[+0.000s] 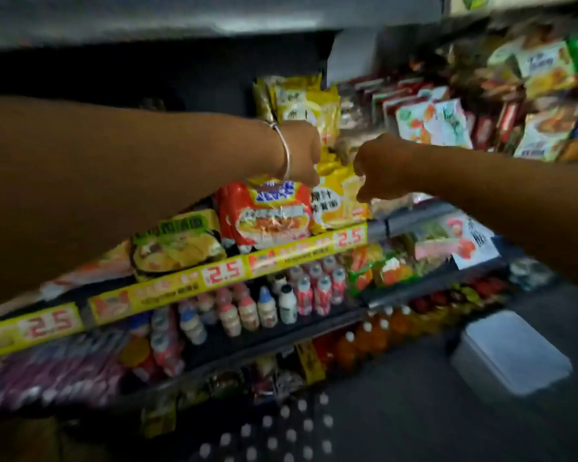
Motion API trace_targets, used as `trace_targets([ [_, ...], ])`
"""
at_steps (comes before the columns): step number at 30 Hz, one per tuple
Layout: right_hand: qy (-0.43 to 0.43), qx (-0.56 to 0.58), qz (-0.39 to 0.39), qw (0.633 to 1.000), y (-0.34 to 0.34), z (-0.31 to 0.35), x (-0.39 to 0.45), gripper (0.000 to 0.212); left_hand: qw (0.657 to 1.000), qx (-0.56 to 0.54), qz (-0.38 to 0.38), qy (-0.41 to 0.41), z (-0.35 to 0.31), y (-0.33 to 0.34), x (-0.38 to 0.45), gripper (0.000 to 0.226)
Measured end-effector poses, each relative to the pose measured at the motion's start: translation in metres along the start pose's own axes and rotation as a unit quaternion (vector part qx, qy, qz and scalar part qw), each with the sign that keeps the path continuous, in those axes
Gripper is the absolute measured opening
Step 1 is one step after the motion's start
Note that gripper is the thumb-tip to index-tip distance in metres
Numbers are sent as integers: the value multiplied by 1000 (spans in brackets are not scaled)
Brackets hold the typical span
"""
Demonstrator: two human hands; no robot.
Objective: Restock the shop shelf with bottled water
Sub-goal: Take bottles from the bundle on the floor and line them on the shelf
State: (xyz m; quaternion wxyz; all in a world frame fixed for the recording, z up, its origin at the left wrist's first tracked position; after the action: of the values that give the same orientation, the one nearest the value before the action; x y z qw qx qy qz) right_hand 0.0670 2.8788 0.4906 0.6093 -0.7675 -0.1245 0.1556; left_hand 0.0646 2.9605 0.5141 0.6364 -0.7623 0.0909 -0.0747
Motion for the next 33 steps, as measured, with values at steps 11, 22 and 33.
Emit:
trace_targets([
  [11, 44, 166, 182, 968, 391, 28, 42, 32, 976, -35, 215, 16, 41, 404, 25, 36],
  [22, 119, 251, 342, 898, 744, 135, 28, 51, 952, -46, 298, -55, 139, 732, -17, 45],
  [33, 204, 354, 358, 840, 905, 189, 37, 77, 954, 0, 290, -68, 171, 858, -5, 57],
])
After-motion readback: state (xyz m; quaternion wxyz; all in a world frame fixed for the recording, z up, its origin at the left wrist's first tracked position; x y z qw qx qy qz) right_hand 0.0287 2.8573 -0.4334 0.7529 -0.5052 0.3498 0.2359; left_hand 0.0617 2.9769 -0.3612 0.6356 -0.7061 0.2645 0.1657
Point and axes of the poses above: each hand's wrist, its own x-axis towards the middle knuckle, its own y-axis out of the palm, z = x × y, the point moved 9 cm from there along x, towards the middle knuckle, and after that the axes turned 4 degrees about -x, right-handed, at the moved point
